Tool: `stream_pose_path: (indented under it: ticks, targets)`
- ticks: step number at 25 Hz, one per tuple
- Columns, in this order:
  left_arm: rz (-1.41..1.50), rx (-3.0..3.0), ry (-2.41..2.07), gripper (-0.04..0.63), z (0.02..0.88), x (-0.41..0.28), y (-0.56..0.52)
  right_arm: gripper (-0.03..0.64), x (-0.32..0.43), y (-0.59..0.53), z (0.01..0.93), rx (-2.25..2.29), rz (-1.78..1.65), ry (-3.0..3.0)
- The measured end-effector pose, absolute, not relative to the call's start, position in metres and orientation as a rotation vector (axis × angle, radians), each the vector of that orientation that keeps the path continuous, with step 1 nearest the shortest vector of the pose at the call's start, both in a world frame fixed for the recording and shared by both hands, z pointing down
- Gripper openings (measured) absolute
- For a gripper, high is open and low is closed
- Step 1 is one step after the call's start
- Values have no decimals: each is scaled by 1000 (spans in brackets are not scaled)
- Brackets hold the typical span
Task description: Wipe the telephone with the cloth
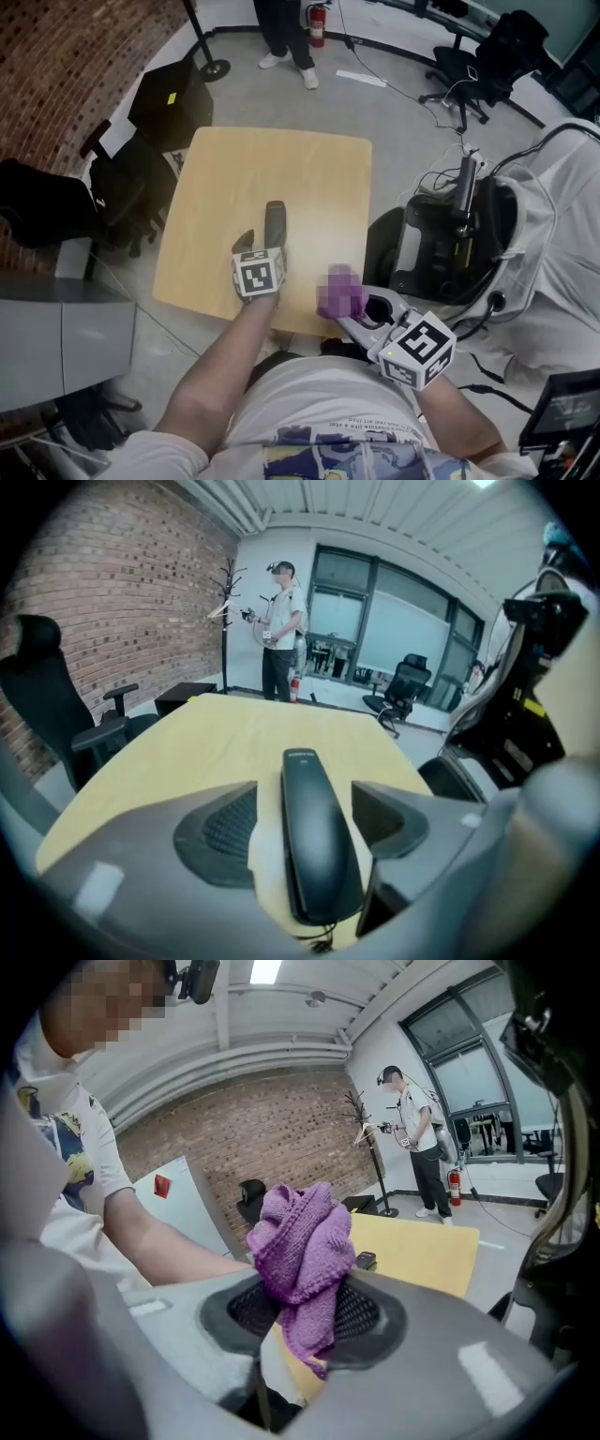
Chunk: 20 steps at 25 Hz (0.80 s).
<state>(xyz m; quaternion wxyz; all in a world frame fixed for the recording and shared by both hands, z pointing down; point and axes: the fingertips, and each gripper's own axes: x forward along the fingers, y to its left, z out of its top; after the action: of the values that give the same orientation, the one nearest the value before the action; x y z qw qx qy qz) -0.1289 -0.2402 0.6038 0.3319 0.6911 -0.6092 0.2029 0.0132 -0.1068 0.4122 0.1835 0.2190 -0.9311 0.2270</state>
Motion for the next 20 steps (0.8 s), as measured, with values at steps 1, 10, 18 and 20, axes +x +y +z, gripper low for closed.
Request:
stream_pose_path:
  ticks: [1,10,18,20]
  targets:
    - [521,1824,-1611,331,599,-134,-237,127,11,-106,413,611,629,-2632]
    - [282,1918,-1606,331,531,-227,-183,127,-55,-109,411,567,521,-2603]
    - [165,2119,-1391,146,498,-216,-70,126,-65,-51,429,586,467,-2602]
    - [182,2195,-1314,34,490,-202,-51,126,-64,-39,431,605,467,-2587]
